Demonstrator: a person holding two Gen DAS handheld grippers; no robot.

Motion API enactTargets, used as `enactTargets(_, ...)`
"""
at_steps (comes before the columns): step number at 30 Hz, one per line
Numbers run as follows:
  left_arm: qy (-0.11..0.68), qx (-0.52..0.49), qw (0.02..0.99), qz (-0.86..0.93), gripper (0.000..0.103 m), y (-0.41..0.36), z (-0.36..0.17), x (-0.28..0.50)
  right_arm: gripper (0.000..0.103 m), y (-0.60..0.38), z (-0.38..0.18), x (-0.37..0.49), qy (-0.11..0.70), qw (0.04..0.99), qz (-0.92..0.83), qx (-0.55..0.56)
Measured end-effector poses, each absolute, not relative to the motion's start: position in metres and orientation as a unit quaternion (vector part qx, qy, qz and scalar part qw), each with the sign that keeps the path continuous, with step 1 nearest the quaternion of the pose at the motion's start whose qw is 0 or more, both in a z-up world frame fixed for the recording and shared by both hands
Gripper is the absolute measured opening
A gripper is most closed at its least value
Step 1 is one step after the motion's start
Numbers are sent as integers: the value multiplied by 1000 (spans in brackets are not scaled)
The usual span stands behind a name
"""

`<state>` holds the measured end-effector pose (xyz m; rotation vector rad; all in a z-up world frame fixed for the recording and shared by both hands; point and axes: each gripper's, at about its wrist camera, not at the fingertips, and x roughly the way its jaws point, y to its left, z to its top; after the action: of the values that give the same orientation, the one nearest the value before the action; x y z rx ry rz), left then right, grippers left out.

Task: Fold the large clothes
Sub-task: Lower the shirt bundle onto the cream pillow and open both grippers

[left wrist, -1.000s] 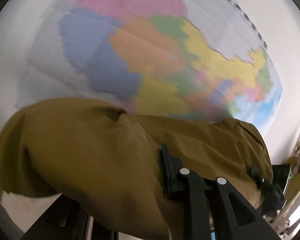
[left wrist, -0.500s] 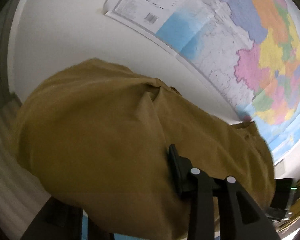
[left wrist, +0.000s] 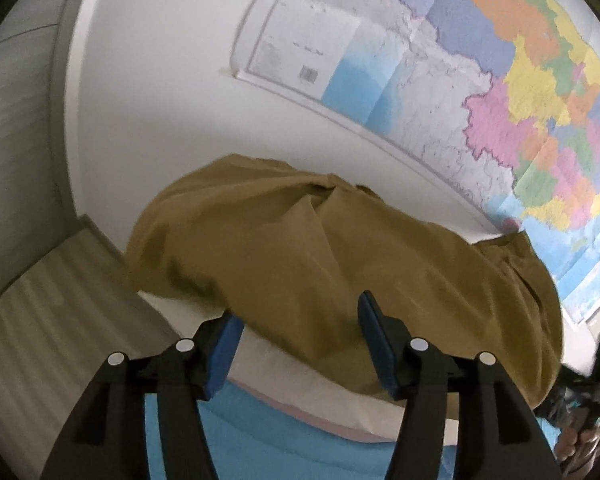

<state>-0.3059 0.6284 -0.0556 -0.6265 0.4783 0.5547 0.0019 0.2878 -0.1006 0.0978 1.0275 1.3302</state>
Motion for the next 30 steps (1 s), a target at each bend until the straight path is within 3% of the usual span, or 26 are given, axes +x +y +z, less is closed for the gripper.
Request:
enactTargets(1, 227, -300, 885, 273, 56, 626, -54, -308, 12, 289, -104, 1, 459, 667, 586, 40)
enactTargets(2, 224, -294, 885, 283, 56, 622, -52, -312, 7, 287, -109, -1, 463, 663, 587, 42)
enactTargets(9, 220, -247, 894, 303, 62, 593, -44, -310, 4, 291, -132, 10, 527, 636, 563, 35)
enactTargets(13, 233, -214, 906, 281, 63, 575, -43, -289, 9, 284, -96, 6, 463, 701, 542, 12)
enactTargets(14, 236, -206, 910, 273, 64, 569, -42, -284, 14, 287, -79, -1, 430, 718, 547, -1)
enactTargets(15, 238, -196, 912, 269, 68, 564, -42, -280, 21, 289, -71, -5, 412, 725, 553, -6)
enactTargets(17, 238, -175, 918, 264, 71, 553, -41, -272, 52, 302, -50, -20, 355, 743, 567, -29)
enactTargets(21, 244, -160, 922, 254, 77, 536, -46, -256, 50, 343, -33, -37, 303, 747, 586, -81)
enactTargets(23, 250, -148, 920, 263, 81, 529, -49, -249, 50, 369, -45, -33, 313, 745, 581, -99)
enactTargets(25, 255, -134, 917, 277, 82, 524, -51, -243, 41, 386, -67, -23, 336, 749, 560, -116)
enactTargets(30, 271, -130, 911, 281, 85, 523, -59, -239, 43, 395, -107, -4, 388, 729, 557, -88)
